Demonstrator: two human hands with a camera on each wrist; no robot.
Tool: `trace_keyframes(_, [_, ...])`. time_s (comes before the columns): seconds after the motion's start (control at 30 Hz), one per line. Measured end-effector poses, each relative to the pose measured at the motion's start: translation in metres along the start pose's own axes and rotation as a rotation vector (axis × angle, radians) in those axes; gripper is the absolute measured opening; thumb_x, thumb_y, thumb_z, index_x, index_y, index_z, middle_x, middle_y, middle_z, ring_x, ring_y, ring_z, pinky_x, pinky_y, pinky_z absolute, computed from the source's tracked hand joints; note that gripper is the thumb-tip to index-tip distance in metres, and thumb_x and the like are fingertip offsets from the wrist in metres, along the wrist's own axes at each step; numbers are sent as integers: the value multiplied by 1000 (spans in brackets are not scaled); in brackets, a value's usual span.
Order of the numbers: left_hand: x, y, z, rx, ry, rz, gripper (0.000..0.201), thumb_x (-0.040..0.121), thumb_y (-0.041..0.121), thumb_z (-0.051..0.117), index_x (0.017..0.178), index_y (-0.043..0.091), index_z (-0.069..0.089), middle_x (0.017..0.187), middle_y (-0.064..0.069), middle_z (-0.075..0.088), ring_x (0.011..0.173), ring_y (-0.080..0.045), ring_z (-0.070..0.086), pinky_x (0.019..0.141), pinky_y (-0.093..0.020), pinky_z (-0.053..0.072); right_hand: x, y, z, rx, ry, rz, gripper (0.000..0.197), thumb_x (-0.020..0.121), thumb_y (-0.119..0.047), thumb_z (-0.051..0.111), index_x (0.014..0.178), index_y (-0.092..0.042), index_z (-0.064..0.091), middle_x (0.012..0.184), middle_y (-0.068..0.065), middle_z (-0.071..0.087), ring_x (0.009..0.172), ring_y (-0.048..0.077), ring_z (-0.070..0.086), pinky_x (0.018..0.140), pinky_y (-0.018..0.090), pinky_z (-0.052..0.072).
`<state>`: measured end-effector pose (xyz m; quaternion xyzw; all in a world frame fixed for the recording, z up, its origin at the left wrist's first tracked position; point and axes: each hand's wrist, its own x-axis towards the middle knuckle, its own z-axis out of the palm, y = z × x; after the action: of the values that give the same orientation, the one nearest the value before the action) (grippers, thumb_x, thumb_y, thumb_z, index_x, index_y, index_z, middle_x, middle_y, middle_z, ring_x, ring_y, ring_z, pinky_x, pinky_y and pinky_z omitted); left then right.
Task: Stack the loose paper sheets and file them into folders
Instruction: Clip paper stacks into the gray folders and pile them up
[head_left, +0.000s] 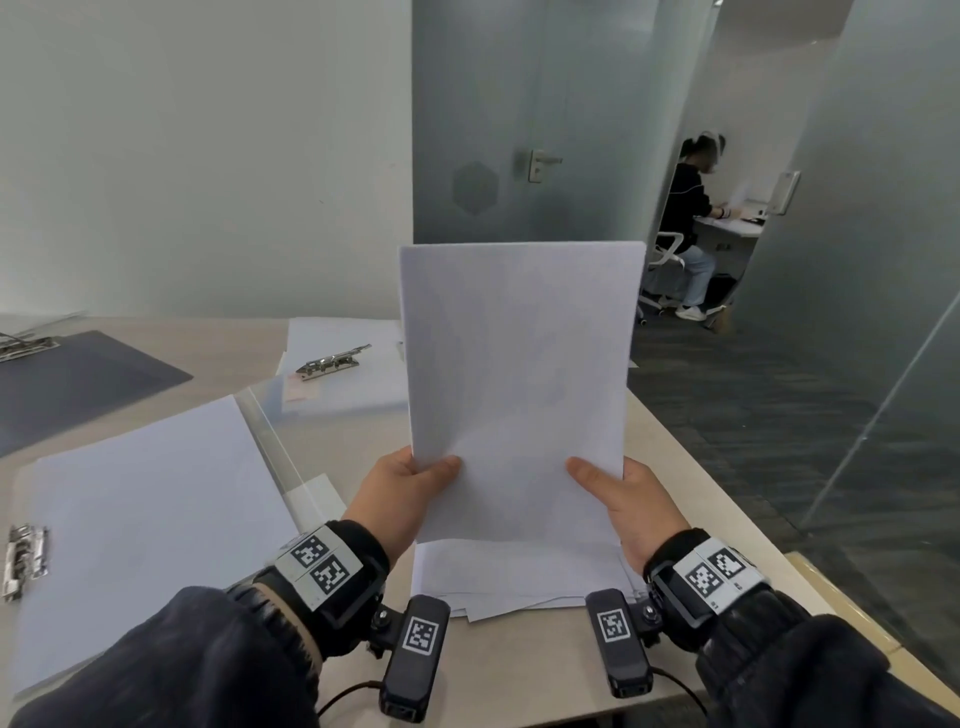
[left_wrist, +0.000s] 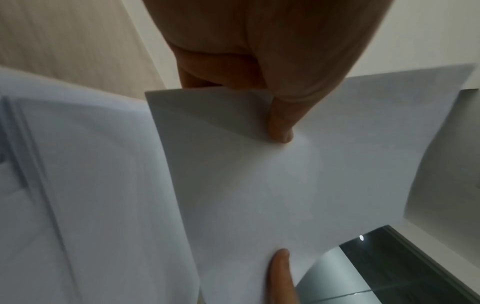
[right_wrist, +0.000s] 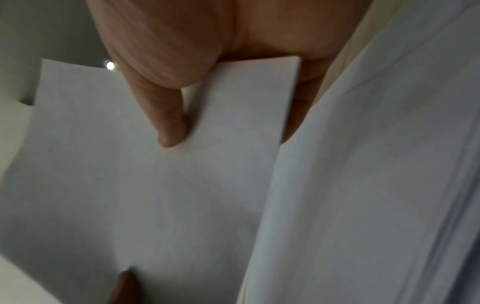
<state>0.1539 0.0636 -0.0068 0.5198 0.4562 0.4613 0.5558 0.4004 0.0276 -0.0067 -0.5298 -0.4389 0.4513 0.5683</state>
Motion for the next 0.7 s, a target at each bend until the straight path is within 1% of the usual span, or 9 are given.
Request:
trace_keyframes(0.07, [1, 4, -7, 19, 6, -3, 18, 89, 24, 73, 104, 14, 76, 99, -6, 79, 97, -30, 75, 94, -47, 57, 1, 0, 4, -102, 7, -24, 18, 94, -15, 68, 111, -20, 72, 108, -2, 77, 104, 18, 72, 97, 37, 53])
trace_keyframes(0.13, [2, 10, -17, 153, -27, 10, 12, 98, 25, 66, 105, 20, 74, 100, 1, 79, 95, -23, 75, 94, -45, 57, 4, 1, 8, -174, 25, -37, 15, 96, -16, 65, 106, -26, 72, 106, -9, 77, 102, 12, 71, 97, 34, 53])
trace_keyframes(0.23, [6, 24, -39, 652, -111, 58, 20, 99, 47, 57, 108, 33, 69, 107, 17, 73, 99, -6, 69, 94, -33, 52, 11, 3, 13, -230, 48, -2, 13, 96, -18, 65, 104, -26, 72, 105, -9, 77, 102, 14, 71, 100, 39, 52])
trace_keyframes(0.27, [7, 28, -48, 841, -118, 59, 28, 97, 56, 54, 112, 36, 67, 113, 19, 70, 104, -6, 65, 96, -32, 50, 13, 4, 15, -248, 48, 12, 13, 96, -18, 66, 105, -25, 72, 106, -8, 77, 103, 15, 71, 102, 41, 52])
trace_keyframes(0.33, [11, 35, -65, 1085, -122, 15, 40, 96, 64, 48, 122, 38, 64, 127, 16, 63, 118, -11, 59, 103, -34, 44, 16, 5, 18, -274, 45, 29, 11, 95, -17, 66, 102, -25, 71, 106, -7, 76, 103, 16, 70, 103, 43, 51])
trace_keyframes(0.4, [14, 37, -79, 1199, -151, -57, 45, 101, 59, 41, 135, 35, 59, 145, 11, 54, 131, -15, 51, 112, -33, 37, 18, 5, 23, -297, 32, 44, 11, 96, -17, 66, 99, -26, 71, 105, -8, 76, 103, 15, 70, 103, 41, 51])
trace_keyframes(0.47, [15, 36, -92, 1260, -199, -133, 43, 106, 43, 39, 147, 33, 49, 160, 11, 37, 145, -16, 39, 119, -31, 25, 20, 5, 30, -306, 15, 65, 11, 96, -17, 65, 96, -26, 70, 104, -8, 76, 102, 15, 70, 101, 39, 51])
trace_keyframes(0.57, [11, 30, -110, 1294, -264, -250, 47, 105, 27, 39, 152, 34, 43, 164, 9, 31, 150, -16, 32, 122, -31, 20, 23, 3, 44, -322, -22, 82, 13, 97, -16, 63, 94, -27, 69, 103, -8, 75, 102, 16, 69, 94, 34, 51])
trace_keyframes(0.7, [-9, 25, -120, 1360, -317, -276, 51, 104, 26, 39, 153, 38, 40, 165, 8, 29, 151, -18, 30, 124, -31, 17, 29, 1, 67, -378, -91, 103, 13, 96, -15, 63, 93, -26, 69, 105, -6, 74, 102, 18, 69, 96, 36, 51])
